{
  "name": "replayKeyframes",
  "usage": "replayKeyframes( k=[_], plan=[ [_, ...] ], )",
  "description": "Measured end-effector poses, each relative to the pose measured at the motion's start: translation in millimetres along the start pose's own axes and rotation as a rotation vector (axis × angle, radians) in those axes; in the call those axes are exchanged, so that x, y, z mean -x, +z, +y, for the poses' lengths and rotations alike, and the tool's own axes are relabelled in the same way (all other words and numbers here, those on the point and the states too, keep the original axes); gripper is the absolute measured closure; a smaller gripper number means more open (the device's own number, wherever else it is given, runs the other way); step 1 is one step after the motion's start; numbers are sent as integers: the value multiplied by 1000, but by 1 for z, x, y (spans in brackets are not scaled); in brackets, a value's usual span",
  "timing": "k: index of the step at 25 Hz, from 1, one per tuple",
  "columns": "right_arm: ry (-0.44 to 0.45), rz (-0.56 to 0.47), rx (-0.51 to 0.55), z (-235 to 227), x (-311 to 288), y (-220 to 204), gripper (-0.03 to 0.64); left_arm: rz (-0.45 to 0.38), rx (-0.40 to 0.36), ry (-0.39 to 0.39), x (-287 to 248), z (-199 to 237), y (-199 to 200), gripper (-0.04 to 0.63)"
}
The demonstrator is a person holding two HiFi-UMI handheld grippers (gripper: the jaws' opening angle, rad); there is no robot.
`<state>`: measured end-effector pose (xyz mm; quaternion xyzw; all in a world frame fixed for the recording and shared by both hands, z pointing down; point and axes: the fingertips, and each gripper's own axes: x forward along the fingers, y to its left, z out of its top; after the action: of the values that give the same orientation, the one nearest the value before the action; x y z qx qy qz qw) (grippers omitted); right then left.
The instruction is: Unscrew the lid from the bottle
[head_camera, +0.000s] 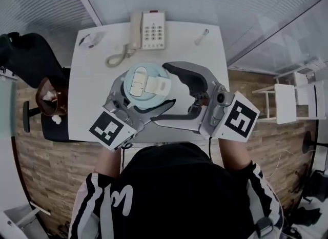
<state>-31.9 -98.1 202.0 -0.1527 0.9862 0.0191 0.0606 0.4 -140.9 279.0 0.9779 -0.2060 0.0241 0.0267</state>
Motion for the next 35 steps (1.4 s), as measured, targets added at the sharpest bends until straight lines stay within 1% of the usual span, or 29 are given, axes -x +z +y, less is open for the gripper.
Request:
replayKeyframes(
  k=[2,4,6,8,9,11,13,14,15,17,22,26,30,35],
  plan=[
    [-101,27,13,-5,-7,-6,212,1,9,49,0,5,-2,160],
    [-196,25,18,-8,-12,-9,218,13,6,84,0,7,-5,160],
    [-276,23,20,-11,-16,-12,218,26,-20,116,2,10,-9,160],
    [-335,30,31,-14,-22,-15,216,38,-48,145,4,15,-14,160],
    [-358,36,43,-15,-26,-17,215,47,-51,153,5,16,-16,160],
    [-388,55,69,-17,-31,-23,209,67,-33,146,6,17,-22,160],
    [-390,78,68,-17,-34,-29,204,79,-13,119,6,16,-27,160],
    [-377,88,52,-17,-35,-32,198,83,-6,99,7,14,-29,160],
    [-350,98,33,-15,-35,-35,196,85,-2,74,8,12,-32,160],
    [-263,110,-2,-8,-36,-38,195,80,-4,-3,13,5,-35,160],
    [-12,94,-73,18,-27,-32,195,71,-42,-245,23,-31,-30,160],
    [177,100,-84,38,-19,-28,195,95,-60,-406,29,-57,-32,160],
    [328,102,-84,51,-11,-27,195,94,-72,-509,33,-74,-32,160],
    [519,44,-109,65,10,-16,195,107,-90,-630,31,-101,-27,160]
  ],
)
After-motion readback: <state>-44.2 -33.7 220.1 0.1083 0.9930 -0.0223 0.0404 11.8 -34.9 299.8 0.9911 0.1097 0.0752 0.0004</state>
